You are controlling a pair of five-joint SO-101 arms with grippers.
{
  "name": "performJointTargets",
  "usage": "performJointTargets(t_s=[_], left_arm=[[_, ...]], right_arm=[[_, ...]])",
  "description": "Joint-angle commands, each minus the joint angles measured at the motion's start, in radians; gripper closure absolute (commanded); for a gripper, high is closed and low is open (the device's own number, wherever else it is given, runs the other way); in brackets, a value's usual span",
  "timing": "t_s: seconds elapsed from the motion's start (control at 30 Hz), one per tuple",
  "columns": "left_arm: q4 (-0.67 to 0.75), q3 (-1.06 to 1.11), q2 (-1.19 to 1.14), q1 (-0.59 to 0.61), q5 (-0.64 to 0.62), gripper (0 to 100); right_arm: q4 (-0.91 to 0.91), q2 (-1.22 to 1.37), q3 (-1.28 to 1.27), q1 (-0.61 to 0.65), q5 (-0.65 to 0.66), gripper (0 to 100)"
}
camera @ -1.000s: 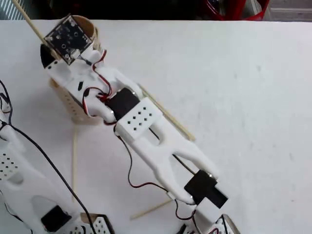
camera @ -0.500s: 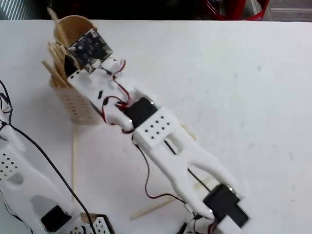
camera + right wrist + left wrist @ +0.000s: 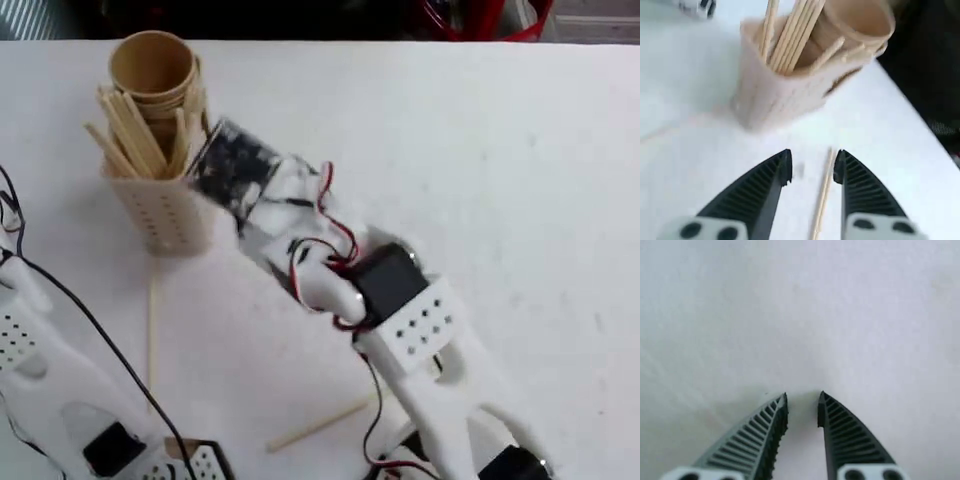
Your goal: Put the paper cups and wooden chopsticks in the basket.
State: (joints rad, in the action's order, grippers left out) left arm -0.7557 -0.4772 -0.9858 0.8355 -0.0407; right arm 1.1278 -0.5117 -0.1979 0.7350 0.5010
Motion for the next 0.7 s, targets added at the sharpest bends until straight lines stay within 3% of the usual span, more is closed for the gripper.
performJointTargets(t_s=[0.0,0.13,0.43,0.67], left_arm=[[-0.006,0.009,-0.179,-0.018,-0.006,87],[-0.006,0.011,-0.179,0.008,-0.006,87],[0.000,0.008,-0.171,0.041,-0.005,87],[0.000,0.008,-0.171,0.036,-0.005,87]], right_arm=[[0.331,0.022,-0.003,-0.119,0.141,85.4],[0.429,0.045,-0.167,-0.154,0.348,85.4],[0.317,-0.252,-0.792,-0.139,0.695,85.8],[0.321,-0.298,-0.980,-0.140,0.867,85.6]])
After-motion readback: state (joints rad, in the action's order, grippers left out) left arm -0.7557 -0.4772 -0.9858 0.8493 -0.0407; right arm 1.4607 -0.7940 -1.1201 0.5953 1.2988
